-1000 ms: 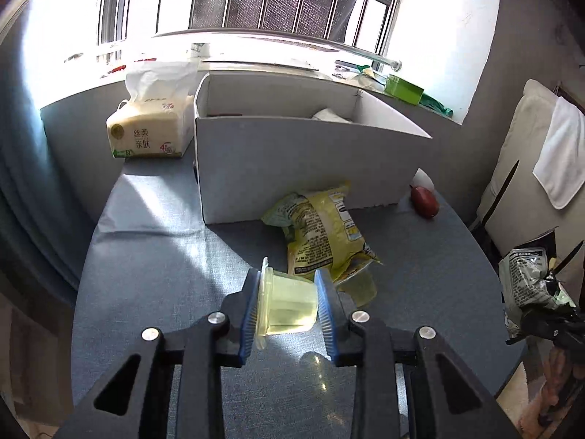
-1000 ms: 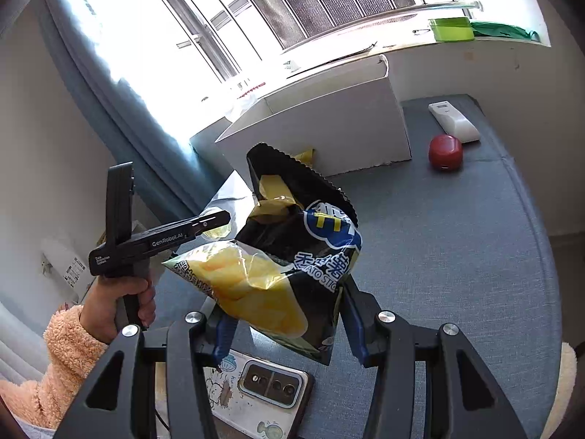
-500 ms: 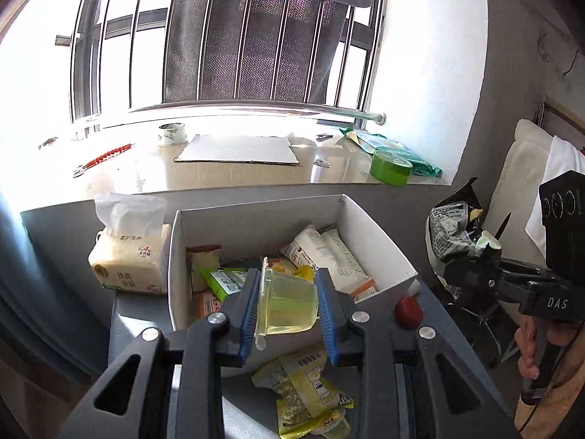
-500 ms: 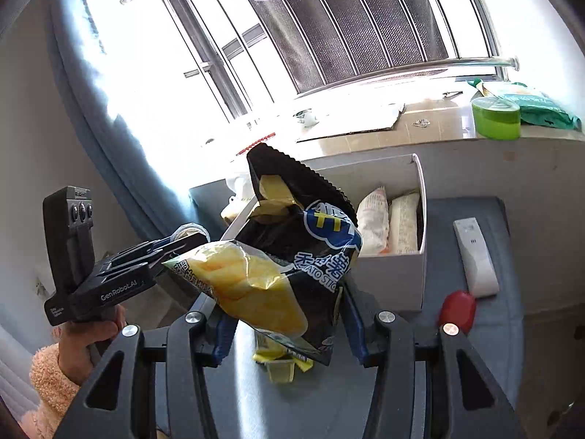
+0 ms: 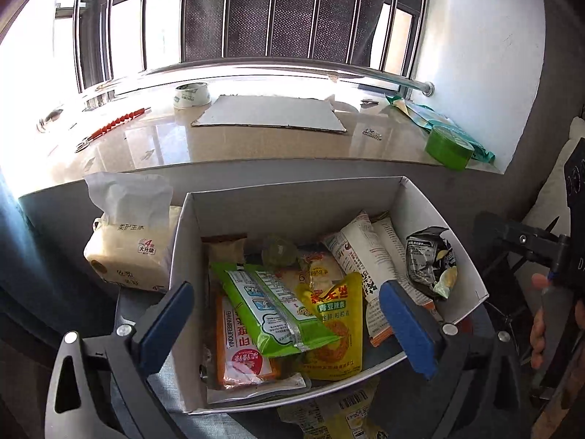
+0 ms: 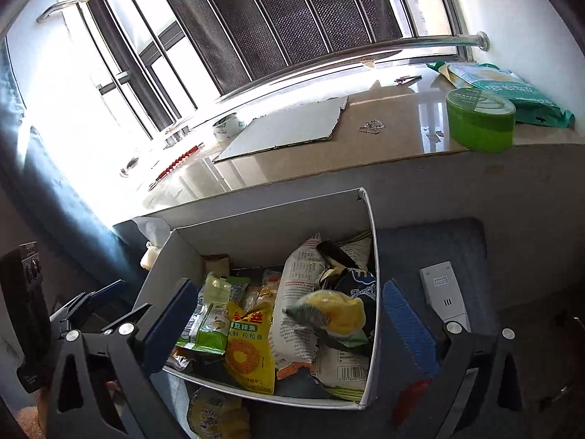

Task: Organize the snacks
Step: 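Drop chip bag into box with right gripper while left drops a jelly cup in, then withdraw both grippers from the box toward the remaining yellow bag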

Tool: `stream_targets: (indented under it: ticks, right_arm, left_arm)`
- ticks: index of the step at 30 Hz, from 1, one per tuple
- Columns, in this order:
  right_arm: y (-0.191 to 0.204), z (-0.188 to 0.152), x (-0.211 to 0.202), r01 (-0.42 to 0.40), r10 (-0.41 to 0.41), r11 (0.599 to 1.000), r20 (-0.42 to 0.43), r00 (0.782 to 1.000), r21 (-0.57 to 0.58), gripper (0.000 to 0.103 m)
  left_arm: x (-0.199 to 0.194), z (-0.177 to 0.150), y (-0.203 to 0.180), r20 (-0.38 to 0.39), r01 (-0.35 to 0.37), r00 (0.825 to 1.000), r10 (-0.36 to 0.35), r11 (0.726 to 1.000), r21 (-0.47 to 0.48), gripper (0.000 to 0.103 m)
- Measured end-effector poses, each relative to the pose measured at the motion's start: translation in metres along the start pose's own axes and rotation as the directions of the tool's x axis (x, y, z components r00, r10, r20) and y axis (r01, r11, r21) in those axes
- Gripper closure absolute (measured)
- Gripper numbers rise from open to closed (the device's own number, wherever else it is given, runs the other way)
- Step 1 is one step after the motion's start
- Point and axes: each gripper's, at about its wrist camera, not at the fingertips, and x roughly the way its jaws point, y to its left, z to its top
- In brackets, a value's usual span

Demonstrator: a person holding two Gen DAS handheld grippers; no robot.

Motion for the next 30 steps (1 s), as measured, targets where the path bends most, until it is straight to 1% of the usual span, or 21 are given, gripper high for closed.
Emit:
stream_targets:
  ticks: [4,8,10,13,15,17,19,21,25,26,30]
  right_arm:
    - [0.003,-0.005,-0.012,-0.015,0.015,1.000,0.008,1.000,-0.010,0.000]
    - [0.010,-0.014,-0.032,-0.046,0.046,0.999,0.022,0.999,-0.020,0.000]
    - [0.016,-0.022,-0.045,-0.075,0.076,0.997,0.020,0.997,-0.027,0.000]
    - [0.024,-0.044,-0.068,-0.130,0.131,0.990,0.021,0.991,-0.048,0.000]
    - [0.029,-0.064,-0.084,-0.155,0.156,0.986,0.019,0.988,-0.060,0.000]
    - [0.034,-0.086,-0.099,-0.182,0.184,0.980,0.022,0.983,-0.075,0.000]
    - [0.039,-0.110,-0.116,-0.176,0.179,0.981,0.035,0.983,-0.084,0.000]
    - [0.041,-0.137,-0.133,-0.190,0.196,0.977,0.066,0.978,-0.092,0.000]
    - [0.043,-0.188,-0.148,-0.170,0.179,0.979,0.075,0.981,-0.108,0.000]
    - [0.043,-0.200,-0.148,-0.170,0.177,0.980,0.066,0.982,-0.099,0.000]
    - [0.036,-0.240,-0.142,-0.181,0.182,0.983,0.022,0.983,-0.040,0.000]
  left_arm:
    - [-0.015,-0.005,-0.004,0.015,-0.011,1.000,0.010,1.000,0.017,0.000]
    - [-0.038,-0.013,-0.012,0.029,-0.015,1.000,0.013,0.998,0.059,0.000]
    - [-0.053,-0.022,-0.018,0.042,-0.014,0.999,0.010,0.997,0.082,0.000]
    - [-0.080,-0.044,-0.025,0.060,0.001,0.998,-0.008,0.994,0.109,0.000]
    - [-0.098,-0.063,-0.030,0.069,0.017,0.997,-0.026,0.991,0.132,0.000]
    - [-0.116,-0.088,-0.034,0.075,0.002,0.997,-0.014,0.988,0.156,0.000]
    - [-0.136,-0.116,-0.034,0.092,0.015,0.995,-0.029,0.989,0.146,0.000]
    - [-0.151,-0.143,-0.032,0.086,0.047,0.995,-0.057,0.992,0.116,0.000]
    - [-0.165,-0.199,-0.029,0.096,0.040,0.994,-0.044,0.998,0.045,0.000]
    - [-0.167,-0.213,-0.028,0.101,0.033,0.994,-0.034,0.999,0.017,0.000]
    - [-0.172,-0.256,-0.028,0.107,0.065,0.993,-0.058,0.996,-0.064,0.000]
